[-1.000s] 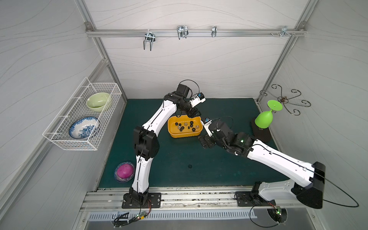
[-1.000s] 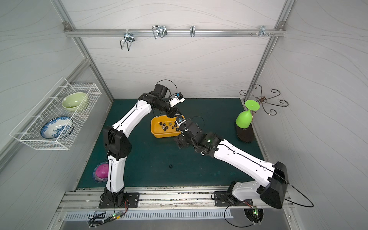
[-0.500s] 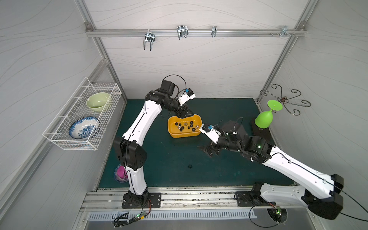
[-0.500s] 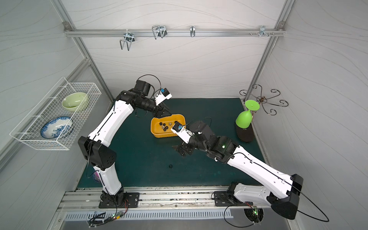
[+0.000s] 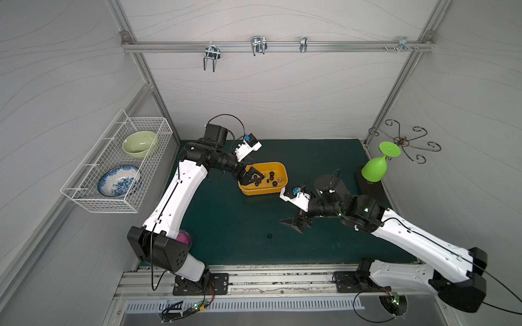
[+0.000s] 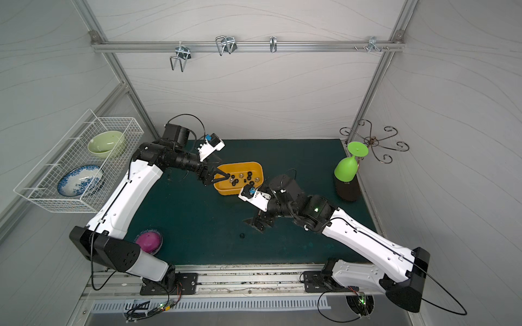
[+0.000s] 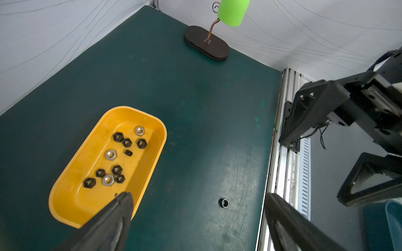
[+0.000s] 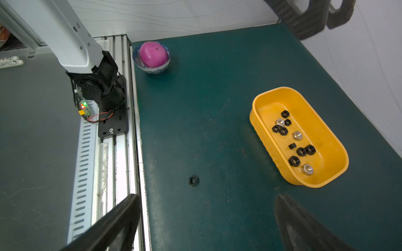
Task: Put the nuts on the desktop into the storage box
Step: Pick up the nut from the center of the board.
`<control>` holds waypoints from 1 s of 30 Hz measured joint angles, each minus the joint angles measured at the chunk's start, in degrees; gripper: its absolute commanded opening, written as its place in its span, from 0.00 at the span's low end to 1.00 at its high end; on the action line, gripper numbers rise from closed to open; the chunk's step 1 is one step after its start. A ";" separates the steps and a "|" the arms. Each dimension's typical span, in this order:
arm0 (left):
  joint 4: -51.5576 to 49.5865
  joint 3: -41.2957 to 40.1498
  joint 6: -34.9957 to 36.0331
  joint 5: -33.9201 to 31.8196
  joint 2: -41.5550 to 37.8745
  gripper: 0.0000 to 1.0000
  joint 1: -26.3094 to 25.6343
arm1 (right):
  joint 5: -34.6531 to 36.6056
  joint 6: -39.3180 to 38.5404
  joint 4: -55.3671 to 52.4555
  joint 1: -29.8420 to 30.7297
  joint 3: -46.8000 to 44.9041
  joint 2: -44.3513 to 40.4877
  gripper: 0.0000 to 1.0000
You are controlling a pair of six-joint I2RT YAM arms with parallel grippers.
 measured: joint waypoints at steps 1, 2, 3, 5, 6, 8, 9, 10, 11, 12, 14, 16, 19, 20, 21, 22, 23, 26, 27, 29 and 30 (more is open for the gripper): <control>-0.26 -0.76 0.07 -0.70 -0.74 0.99 0.50 | 0.04 0.07 0.07 0.00 -0.39 0.02 0.99; -0.61 -1.64 0.17 -1.77 -1.46 0.98 1.03 | 0.15 0.24 0.11 0.00 -0.81 0.07 0.99; -1.01 -2.47 0.22 -2.97 -2.05 0.99 1.60 | 0.22 0.63 0.15 0.00 -1.20 0.15 0.99; -1.60 -4.13 0.02 -5.70 -2.93 0.99 2.67 | 0.09 1.22 0.35 0.00 -1.70 0.72 0.99; -1.70 -5.18 -0.72 -7.63 -3.32 0.98 3.28 | -0.09 1.57 0.46 0.04 -1.95 1.16 0.99; -1.55 -7.58 -2.86 -11.06 -4.15 0.99 4.90 | -0.31 2.10 0.79 0.17 -2.62 1.95 0.99; -1.44 -8.96 -3.89 -12.07 -4.59 0.99 6.03 | -0.44 2.23 0.92 0.22 -3.10 2.32 0.99; -1.38 -10.08 -4.31 -12.46 -5.01 0.99 7.02 | -0.48 2.40 0.98 0.28 -3.58 2.60 0.99; -1.57 -11.23 -4.55 -12.76 -5.46 0.99 8.02 | -0.52 2.54 1.07 0.39 -4.13 2.84 0.99; -1.66 -12.22 -4.72 -12.92 -5.84 0.99 8.92 | -0.61 2.62 1.22 0.50 -4.66 3.06 0.99; -1.60 -13.49 -4.61 -12.94 -6.49 0.99 9.75 | -0.83 2.67 1.31 0.81 -5.57 3.50 0.99; -1.55 -15.04 -4.20 -12.55 -7.30 0.99 9.79 | -0.87 2.67 1.42 1.22 -6.29 4.09 0.99; -1.62 -17.68 -2.25 -10.99 -8.15 0.99 10.19 | -0.61 3.28 2.19 1.97 -7.34 5.53 0.99; -1.57 -18.78 -1.46 -10.16 -8.33 0.99 10.51 | -0.24 3.76 2.49 2.21 -7.63 6.23 0.99; -1.55 -20.00 -0.59 -9.25 -8.50 0.98 10.99 | 0.17 4.24 2.78 2.43 -7.80 7.04 0.99; -1.53 -21.03 0.02 -8.46 -8.66 0.98 11.54 | 0.48 5.18 2.97 2.56 -7.89 7.87 0.99; -1.33 -22.36 1.01 -7.28 -8.92 0.99 12.37 | 0.79 6.16 3.06 2.71 -7.91 8.85 0.99; -1.46 -25.77 5.66 -3.37 -9.70 0.99 14.36 | 2.08 9.86 3.58 3.08 -7.91 11.89 0.99; -1.70 -26.88 8.17 -1.77 -10.01 0.98 14.80 | 2.71 11.39 3.76 3.17 -7.93 12.90 0.99; -2.21 -29.14 13.35 1.05 -10.58 0.99 15.04 | 4.00 13.97 4.28 3.23 -8.13 14.29 0.99; -2.21 -30.51 16.17 2.27 -10.86 0.99 15.04 | 4.87 15.54 4.81 3.28 -8.50 14.78 0.99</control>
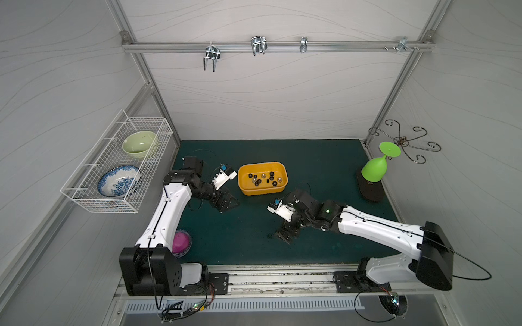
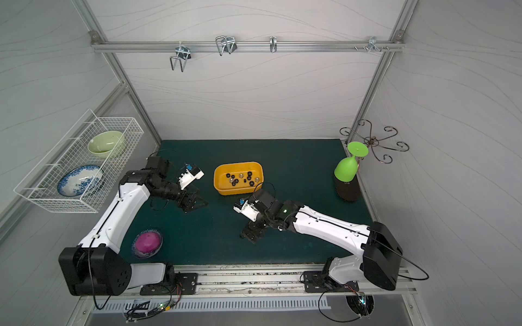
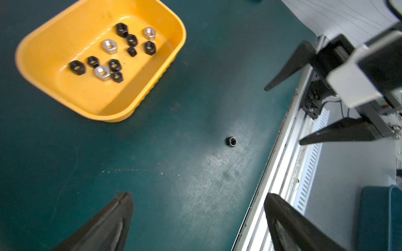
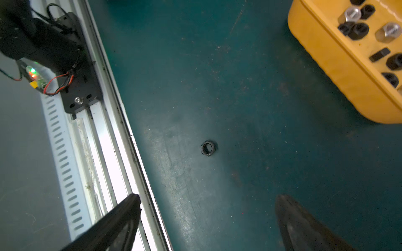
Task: Put the nuts on the desktop into the storage box
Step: Pick up the nut from the center of the board.
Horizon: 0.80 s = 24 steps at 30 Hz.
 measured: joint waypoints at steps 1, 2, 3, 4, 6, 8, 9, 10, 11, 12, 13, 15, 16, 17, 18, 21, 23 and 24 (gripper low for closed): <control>0.02 -1.31 2.58 0.85 -0.15 0.99 0.00 | 0.37 1.05 0.52 0.00 -0.42 0.24 0.99; 0.09 -2.89 5.57 1.62 -0.31 0.98 0.00 | 0.94 2.10 1.16 0.00 -1.03 0.46 0.99; 0.17 -4.50 8.55 2.12 -0.33 0.99 -0.02 | 1.18 3.10 1.99 0.04 -1.73 0.63 0.99; 0.46 -6.03 11.19 2.36 -0.35 0.98 0.00 | 1.51 3.69 2.86 0.22 -2.40 0.87 0.99; 1.38 -9.53 16.94 2.29 -0.35 0.99 -0.02 | 2.60 4.13 4.92 1.22 -3.87 1.68 0.99; 2.60 -12.46 21.86 2.29 -0.35 0.99 0.00 | 3.39 3.52 7.06 2.97 -5.22 2.75 0.99; 3.45 -13.86 24.57 2.36 -0.42 0.99 0.00 | 3.69 3.04 8.26 4.07 -5.97 3.34 0.99; 4.20 -15.02 26.64 2.62 -0.46 0.99 0.00 | 3.82 2.29 9.16 4.94 -6.56 3.85 0.99; 5.18 -16.52 29.90 3.06 -0.55 0.99 0.00 | 3.93 1.38 10.36 5.90 -7.30 4.48 0.99; 6.10 -18.03 33.07 3.74 -0.72 0.99 0.00 | 3.93 0.22 11.76 6.75 -8.11 5.11 0.98; 6.71 -19.28 35.63 4.33 -0.76 0.99 -0.02 | 3.87 -0.68 12.68 7.23 -8.70 5.60 0.98; 8.72 -22.56 41.24 5.99 -0.79 0.99 -0.02 | 3.52 -2.71 15.23 8.07 -10.25 6.43 0.96; 9.66 -23.89 43.10 6.69 -0.76 0.98 -0.13 | 3.39 -3.54 16.44 8.15 -10.99 6.69 0.96; 10.54 -24.96 44.74 7.23 -0.66 0.99 -0.24 | 3.28 -4.55 17.73 8.13 -11.76 6.88 0.96; 11.39 -25.64 45.81 7.65 -0.55 0.99 -0.50 | 3.26 -5.49 19.08 8.13 -12.55 7.02 0.96; 14.40 -26.16 47.41 8.04 -0.28 0.98 -1.51 | 3.26 -8.46 24.02 8.13 -15.17 7.17 0.98; 16.72 -26.40 47.71 7.56 -0.24 0.99 -2.71 | 2.56 -10.56 27.54 8.04 -17.20 7.45 0.99; 17.77 -26.64 47.78 7.08 -0.24 0.99 -3.50 | 1.95 -11.58 29.31 7.76 -18.14 7.85 0.99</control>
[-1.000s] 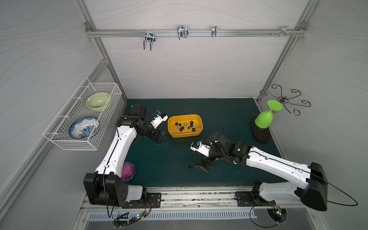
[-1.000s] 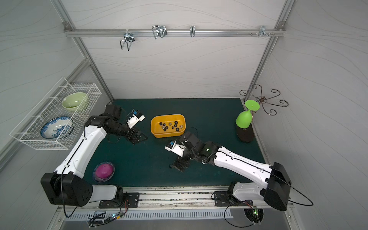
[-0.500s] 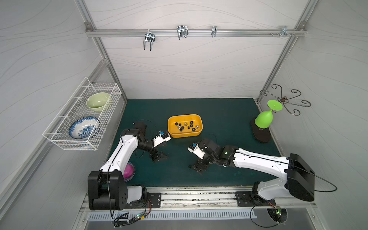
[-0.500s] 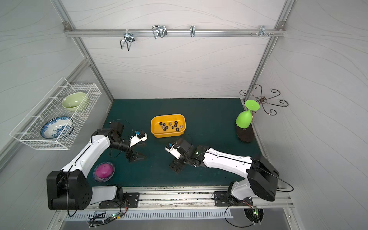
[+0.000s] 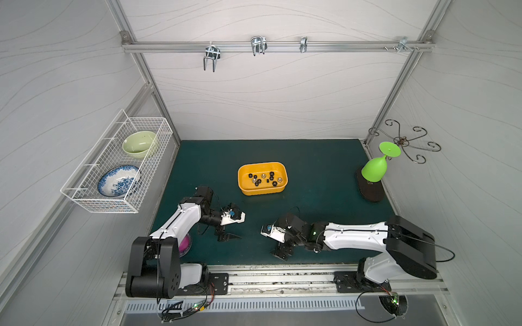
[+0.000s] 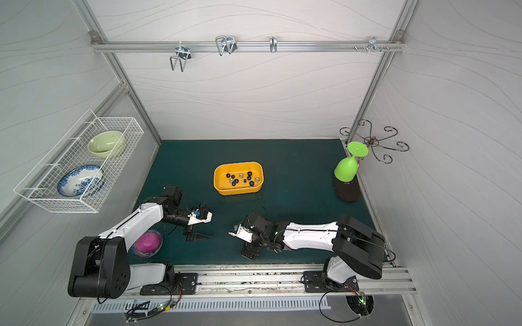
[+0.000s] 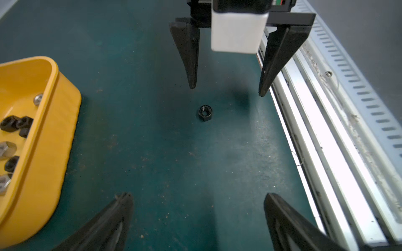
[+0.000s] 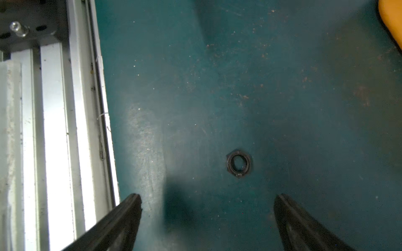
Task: Put the nuts on the desktop into the storage box
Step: Pick up the nut from the center of the board.
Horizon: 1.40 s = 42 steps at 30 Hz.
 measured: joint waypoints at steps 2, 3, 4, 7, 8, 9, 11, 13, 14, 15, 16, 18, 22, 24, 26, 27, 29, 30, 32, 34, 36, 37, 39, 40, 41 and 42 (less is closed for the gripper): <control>1.57 -0.57 0.11 -1.14 0.31 0.99 -1.70 | -1.33 -1.49 3.10 -0.52 -1.57 0.98 0.99; 2.29 -0.94 0.11 -1.70 0.50 0.98 -2.51 | -1.99 -1.90 4.52 -0.92 -2.23 1.46 0.99; 2.73 -1.27 0.11 -2.10 0.66 0.98 -3.15 | -2.32 -2.21 5.49 -1.38 -2.71 1.75 0.99; 3.85 -1.95 -0.13 -3.26 0.72 0.98 -4.44 | -3.10 -3.21 8.63 -2.84 -3.67 2.03 0.97; 4.07 -1.95 -0.24 -3.41 0.72 0.99 -4.68 | -3.23 -3.34 9.60 -3.17 -3.76 2.16 0.96; 4.24 -1.95 -0.31 -3.45 0.72 0.98 -4.74 | -3.28 -3.48 10.43 -3.45 -3.76 2.40 0.96; 4.55 -1.95 -0.37 -3.74 0.74 0.99 -5.01 | -3.54 -3.58 12.07 -3.78 -3.76 3.43 0.94; 4.79 -1.95 -0.37 -4.33 0.76 0.98 -5.25 | -4.02 -3.91 13.46 -3.78 -3.96 4.70 0.91; 4.92 -1.95 -0.37 -4.66 0.83 0.99 -5.60 | -4.26 -3.93 14.12 -3.78 -4.11 5.35 0.88; 4.92 -1.95 -0.35 -4.90 0.90 0.99 -5.88 | -4.50 -3.96 14.67 -3.82 -4.24 6.03 0.86; 4.90 -1.95 -0.31 -5.22 0.94 0.99 -6.27 | -4.79 -3.82 15.19 -3.89 -4.35 6.73 0.84; 4.90 -1.95 -0.31 -5.81 1.05 0.98 -6.82 | -5.42 -3.67 16.33 -4.22 -4.46 7.32 0.79; 4.96 -1.95 -0.59 -6.36 1.25 0.98 -7.23 | -5.88 -3.26 18.88 -4.46 -5.44 7.74 0.72; 5.03 -1.95 -0.74 -6.73 1.27 0.99 -7.32 | -5.95 -3.04 20.28 -4.46 -6.10 7.82 0.66; 5.16 -1.95 -0.85 -7.32 1.36 0.98 -7.56 | -5.88 -2.93 21.09 -4.48 -6.27 8.04 0.62; 5.31 -1.95 -0.98 -7.50 1.46 0.99 -7.65 | -5.81 -2.89 21.33 -4.48 -6.27 8.22 0.61; 5.46 -1.95 -1.22 -8.00 1.60 0.98 -7.91 | -5.73 -2.82 21.94 -4.52 -6.25 8.50 0.57; 5.46 -1.95 -1.29 -8.15 1.60 0.98 -7.96 | -5.73 -2.84 22.23 -4.57 -6.25 8.66 0.55; 5.57 -1.95 -1.60 -8.39 1.60 0.99 -8.00 | -5.64 -2.80 22.84 -4.74 -6.23 8.98 0.53; 5.84 -1.95 -1.73 -8.50 1.60 0.99 -8.00 | -5.49 -2.67 23.34 -5.03 -6.21 9.27 0.51; 5.90 -1.95 -1.86 -8.52 1.60 0.99 -8.00 | -5.35 -2.43 23.74 -5.33 -6.08 9.55 0.49; 5.92 -1.95 -1.90 -8.55 1.60 0.99 -8.00 | -5.29 -2.38 23.82 -5.46 -5.97 9.68 0.47; 5.92 -1.95 -2.10 -8.57 1.60 0.98 -8.11 | -5.05 -2.38 23.93 -5.53 -5.75 9.90 0.45; 5.92 -1.95 -2.19 -8.57 1.60 0.98 -8.17 | -4.94 -2.38 24.04 -5.55 -5.68 10.01 0.43; 5.90 -1.95 -2.27 -8.59 1.60 0.99 -8.24 | -4.87 -2.38 24.15 -5.57 -5.62 10.14 0.41; 5.90 -1.92 -2.29 -8.59 1.60 0.98 -8.26 | -4.87 -2.43 24.17 -5.57 -5.55 10.21 0.38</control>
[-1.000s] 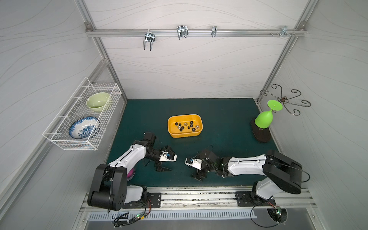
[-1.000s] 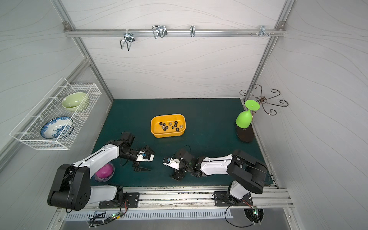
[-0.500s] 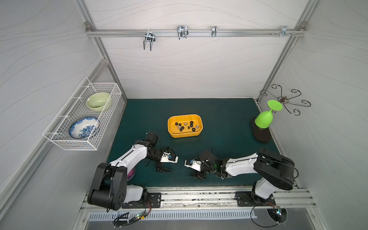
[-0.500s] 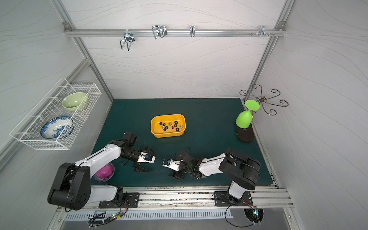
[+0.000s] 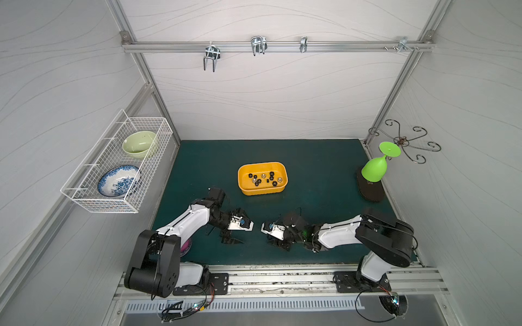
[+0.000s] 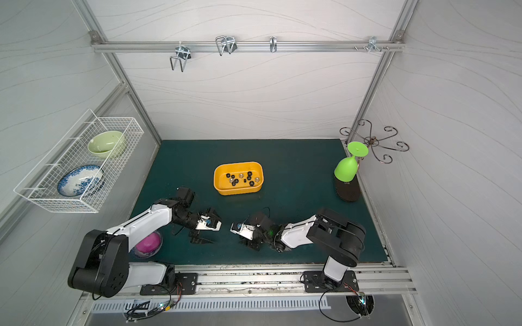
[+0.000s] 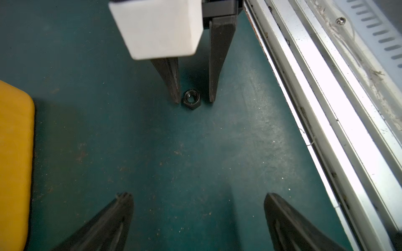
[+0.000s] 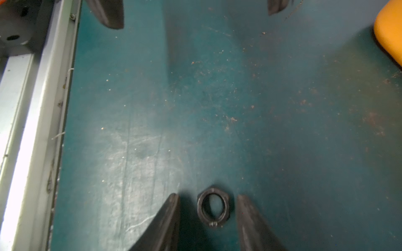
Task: Put the nuts on the desktop into the storage box
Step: Pick up the nut from the center of the board.
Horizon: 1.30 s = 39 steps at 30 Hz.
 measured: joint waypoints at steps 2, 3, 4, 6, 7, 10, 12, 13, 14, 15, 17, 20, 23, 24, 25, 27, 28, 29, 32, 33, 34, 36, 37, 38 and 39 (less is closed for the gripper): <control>0.02 -0.02 -0.22 -0.07 0.00 0.99 0.00 | 0.15 -0.15 -0.02 -0.02 0.37 0.28 0.32; 0.02 0.00 -0.37 -0.09 0.00 0.99 0.00 | 0.26 -0.22 0.00 -0.02 0.52 0.44 0.29; 0.04 -0.02 -0.46 -0.11 0.02 0.98 0.00 | 0.33 -0.33 0.02 -0.04 0.70 0.59 0.26; 0.11 -0.02 -0.68 -0.11 0.02 0.99 0.00 | 0.26 -0.44 0.00 -0.07 0.85 0.70 0.20; 0.13 0.00 -0.79 -0.11 0.04 0.98 0.00 | 0.37 -0.57 -0.09 -0.09 0.96 0.74 0.18; 0.13 0.00 -0.87 -0.11 0.13 0.99 0.00 | 0.42 -0.63 -0.13 -0.22 1.18 0.92 0.17; 0.13 0.00 -0.94 -0.11 0.31 0.99 0.00 | 0.39 -0.63 -0.20 -0.22 1.22 0.92 0.16; 0.11 0.00 -1.05 -0.09 0.37 0.99 0.00 | 0.39 -0.63 -0.37 -0.22 1.31 0.92 0.16; 0.04 0.07 -1.29 -0.09 0.37 0.99 -0.02 | 0.42 -0.63 -0.52 -0.22 1.38 0.90 0.16; 0.00 0.15 -1.49 -0.07 0.42 0.99 -0.02 | 0.42 -0.63 -0.57 -0.22 1.40 0.87 0.16; -0.13 0.46 -1.92 0.09 0.44 0.99 -0.02 | 0.50 -0.63 -0.94 -0.22 1.51 0.74 0.15; -0.74 1.33 -2.56 0.52 0.46 0.99 -0.02 | 1.33 -0.63 -2.75 -0.28 1.70 -0.15 0.15; -1.16 2.47 -3.45 1.01 0.52 0.99 -0.02 | 2.21 -0.66 -5.35 -0.46 1.70 -2.05 0.15; -1.27 2.84 -3.54 1.05 0.52 0.99 -0.02 | 2.43 -0.66 -6.10 -0.48 1.75 -2.86 0.15; -1.55 3.28 -3.72 1.07 0.52 0.99 -0.04 | 2.67 -0.68 -6.88 -0.50 1.86 -3.82 0.15; -2.21 4.26 -4.37 1.20 0.52 0.99 -0.07 | 2.89 -0.70 -8.50 -0.50 2.51 -5.73 0.15; -2.58 4.90 -4.83 1.25 0.52 0.99 -0.09 | 2.99 -0.76 -9.27 -0.57 2.99 -6.84 0.15; -2.84 5.49 -5.31 1.38 0.57 0.98 -0.09 | 3.06 -0.85 -9.88 -0.66 3.54 -7.87 0.15; -4.72 8.50 -6.95 2.14 0.63 0.98 -0.11 | 3.26 -0.94 -11.80 -0.94 5.57 -11.06 0.16; -5.60 9.84 -7.54 2.58 0.66 0.98 -0.11 | 3.26 -1.05 -12.48 -1.03 6.36 -12.13 0.16; -6.36 11.21 -8.15 3.04 0.66 0.99 -0.11 | 3.26 -1.14 -12.94 -1.07 7.13 -13.09 0.16; -7.69 13.73 -9.18 3.87 0.68 0.99 -0.11 | 3.50 -1.60 -14.19 -1.20 8.68 -14.56 0.16; -8.37 14.91 -9.60 4.28 0.70 0.98 -0.11 | 3.69 -1.90 -14.95 -1.27 9.57 -15.17 0.16; -9.05 15.96 -9.97 4.57 0.76 0.99 -0.11 | 3.76 -2.08 -15.63 -1.36 10.43 -15.58 0.16; -9.75 17.05 -10.49 4.92 0.87 0.99 -0.11 | 3.89 -2.34 -16.24 -1.44 11.28 -16.02 0.16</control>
